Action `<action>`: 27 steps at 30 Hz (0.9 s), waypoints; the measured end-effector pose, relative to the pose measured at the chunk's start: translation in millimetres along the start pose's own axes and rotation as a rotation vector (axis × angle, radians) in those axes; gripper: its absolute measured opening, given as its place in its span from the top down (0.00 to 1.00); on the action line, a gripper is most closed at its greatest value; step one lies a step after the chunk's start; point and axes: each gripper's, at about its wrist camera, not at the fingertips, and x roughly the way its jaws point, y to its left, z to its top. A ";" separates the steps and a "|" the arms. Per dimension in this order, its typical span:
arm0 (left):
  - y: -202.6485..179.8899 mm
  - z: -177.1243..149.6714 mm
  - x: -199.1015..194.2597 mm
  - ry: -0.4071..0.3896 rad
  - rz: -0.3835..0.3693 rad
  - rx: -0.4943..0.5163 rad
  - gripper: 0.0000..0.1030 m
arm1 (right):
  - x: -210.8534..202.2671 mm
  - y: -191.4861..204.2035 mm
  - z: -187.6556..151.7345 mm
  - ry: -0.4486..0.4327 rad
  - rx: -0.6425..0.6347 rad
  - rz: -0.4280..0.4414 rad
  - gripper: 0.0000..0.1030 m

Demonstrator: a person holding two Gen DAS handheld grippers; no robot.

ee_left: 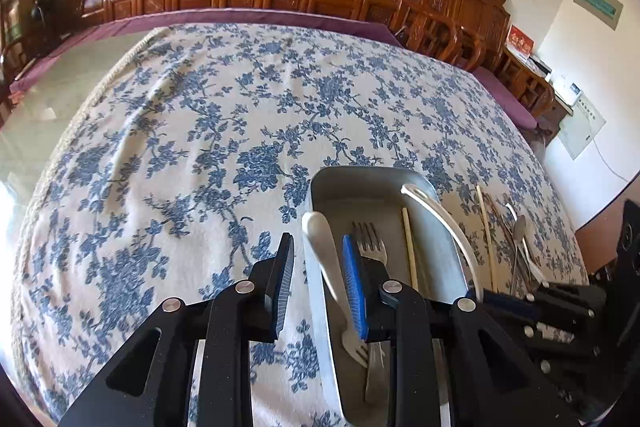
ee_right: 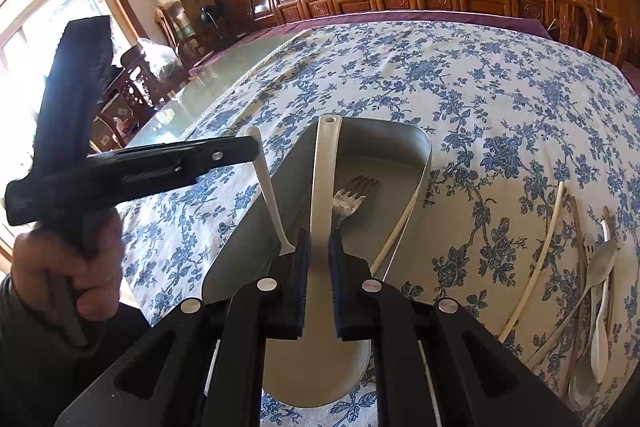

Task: Organize utensils
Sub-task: 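Lower the white plastic spoon into the tray and open the right tool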

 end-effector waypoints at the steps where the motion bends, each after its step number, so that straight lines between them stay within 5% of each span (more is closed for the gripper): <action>1: 0.3 2.2 5.0 0.011 -0.007 -0.005 0.78 | -0.1 -0.4 -0.8 0.000 0.002 0.001 0.88; 7: -19.1 8.3 4.1 -0.020 -0.035 0.034 0.96 | -4.7 -6.7 -5.9 -0.004 0.013 0.005 0.88; 12: -49.1 19.8 -2.0 -0.034 -0.037 0.116 0.96 | -11.5 -13.9 -7.3 -0.013 0.030 0.004 0.88; 16: -47.0 24.6 21.6 0.058 -0.015 0.109 0.96 | -12.2 -14.0 -5.4 -0.017 0.038 0.006 0.88; 18: -43.0 23.4 32.2 0.099 0.008 0.098 0.93 | -11.0 -11.9 -3.9 -0.018 0.041 0.005 0.88; 21: -36.7 19.5 30.4 0.081 0.029 0.092 0.75 | -4.9 -9.6 -1.5 -0.019 0.055 -0.001 0.88; 27: -29.1 17.8 13.0 0.039 0.051 0.093 0.75 | 12.9 -14.3 5.4 -0.011 0.113 -0.005 0.84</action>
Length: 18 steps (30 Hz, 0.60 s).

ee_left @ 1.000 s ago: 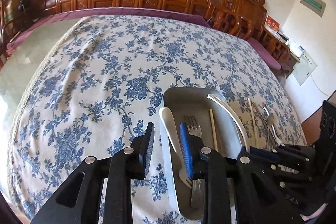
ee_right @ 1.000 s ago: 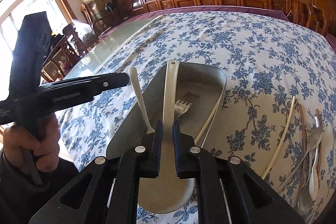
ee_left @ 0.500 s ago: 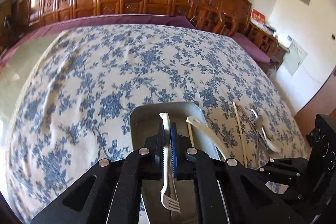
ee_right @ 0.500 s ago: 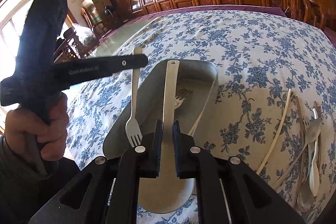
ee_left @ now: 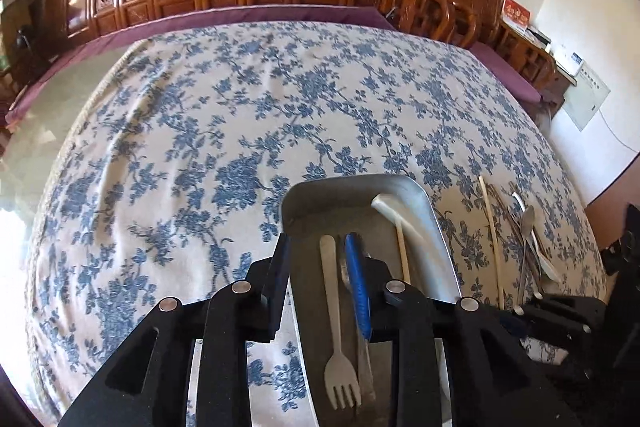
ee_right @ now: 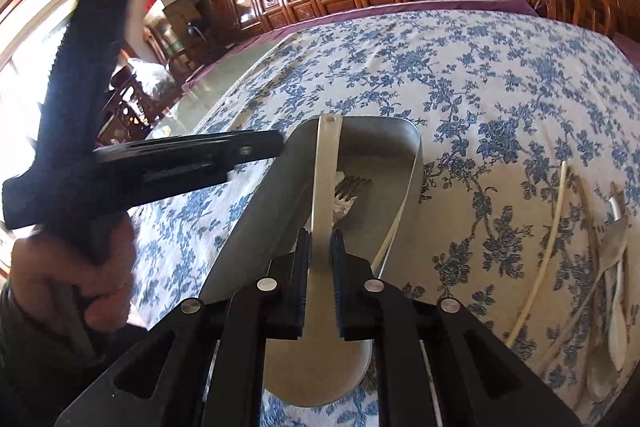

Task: Organize utensils
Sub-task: 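Lower the white plastic spoon into the tray and open the right tool, then move both tools back toward the remaining utensils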

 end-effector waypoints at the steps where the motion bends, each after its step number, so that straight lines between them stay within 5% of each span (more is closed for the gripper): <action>1: 1.4 -1.3 -4.0 -0.007 0.004 -0.002 0.75 | 1.4 -1.6 1.3 -0.002 0.011 0.005 0.82; 8: 1.3 -9.9 -25.9 -0.034 -0.006 -0.011 0.74 | -22.5 -11.9 0.5 -0.030 -0.011 -0.011 0.79; 18: -49.3 -22.3 -38.1 -0.056 -0.046 0.053 0.62 | -94.9 -81.3 -18.5 -0.072 -0.064 -0.193 0.79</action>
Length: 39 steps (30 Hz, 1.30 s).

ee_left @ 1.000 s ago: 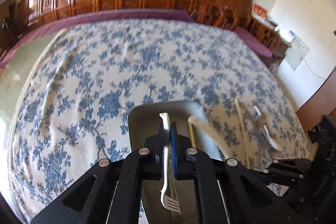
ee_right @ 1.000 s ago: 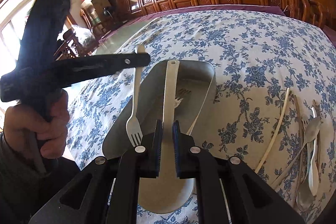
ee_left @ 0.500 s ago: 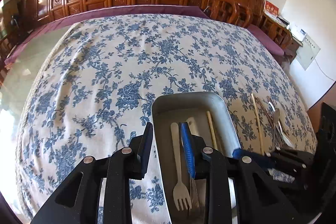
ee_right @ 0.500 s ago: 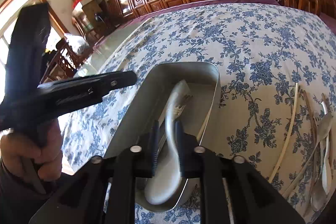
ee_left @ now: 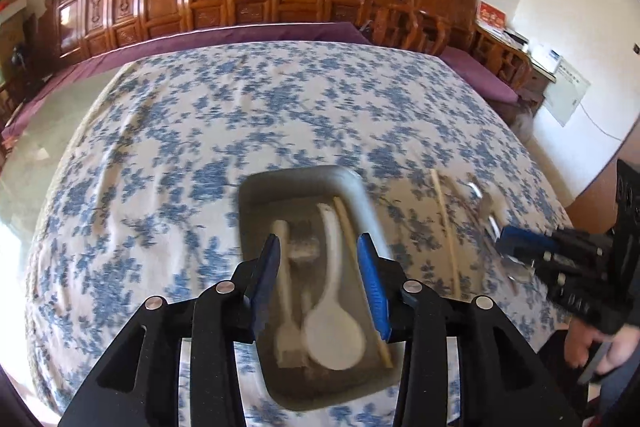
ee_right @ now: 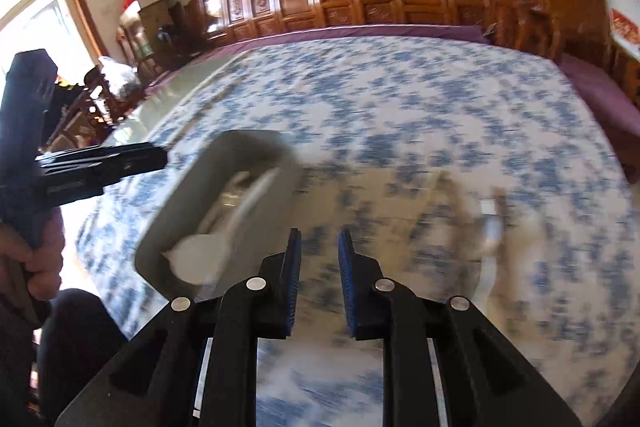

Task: Organize utensils
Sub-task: 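Move both tools back toward the remaining utensils, then grasp a steel spoon by its handle with the left tool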

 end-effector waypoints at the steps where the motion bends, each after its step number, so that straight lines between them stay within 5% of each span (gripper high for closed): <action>1: -7.4 -0.3 2.3 0.004 -0.010 0.008 0.62 | -4.0 -12.6 -0.8 -0.005 0.011 -0.016 0.79; 8: -60.7 -6.0 29.7 0.043 -0.062 0.076 0.61 | -4.6 -82.3 -12.2 -0.019 0.042 -0.150 0.79; 25: -158.3 -12.0 109.8 0.132 -0.148 0.206 0.61 | 28.0 -148.7 -35.0 -0.022 0.211 -0.144 0.79; 36: -195.0 -15.6 152.8 0.206 -0.154 0.254 0.92 | 32.1 -144.2 -35.8 -0.005 0.140 -0.186 0.79; 39: -197.4 -11.8 155.2 0.204 -0.140 0.258 0.92 | 33.7 -140.6 -34.2 -0.006 0.130 -0.176 0.79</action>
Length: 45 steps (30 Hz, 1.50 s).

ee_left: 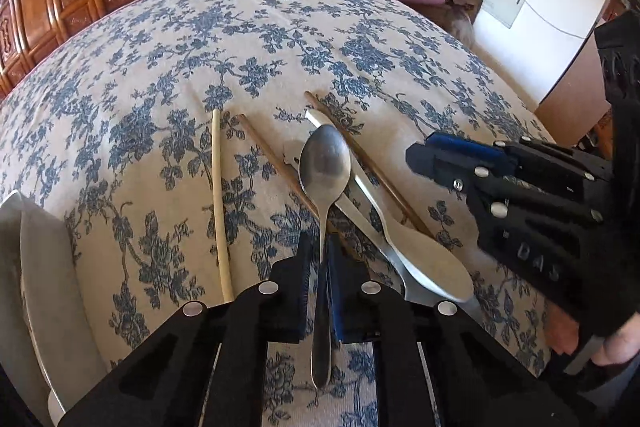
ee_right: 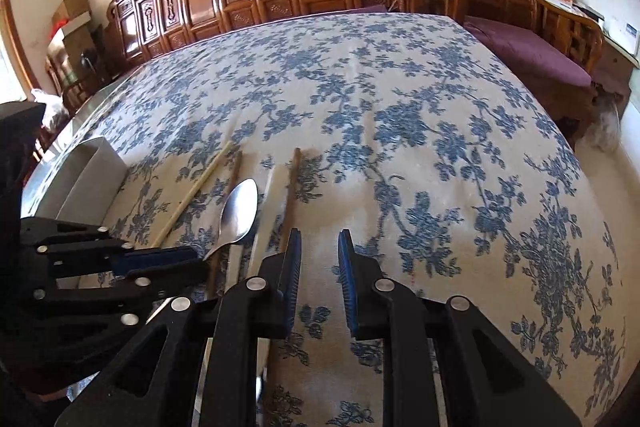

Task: Organize utensils

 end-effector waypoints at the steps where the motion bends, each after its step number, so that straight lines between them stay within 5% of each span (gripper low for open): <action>1: -0.7 1.6 0.7 0.003 0.003 -0.001 0.92 | -0.1 0.8 0.7 -0.002 -0.001 0.002 0.79; 11: -3.3 0.2 -1.3 -0.013 0.049 0.018 0.98 | -2.8 -2.2 5.4 -0.019 0.029 0.029 0.79; 20: 9.8 -12.5 -54.0 -0.120 0.026 -0.023 0.98 | 3.5 22.4 10.3 0.000 -0.022 0.108 0.81; 28: 18.1 -27.1 -94.2 -0.186 0.001 -0.048 0.98 | 21.6 31.8 3.9 0.096 -0.071 0.051 0.85; 45: 27.5 -44.9 -119.9 -0.215 0.026 -0.063 0.98 | 32.9 39.7 15.4 0.121 -0.076 -0.044 0.82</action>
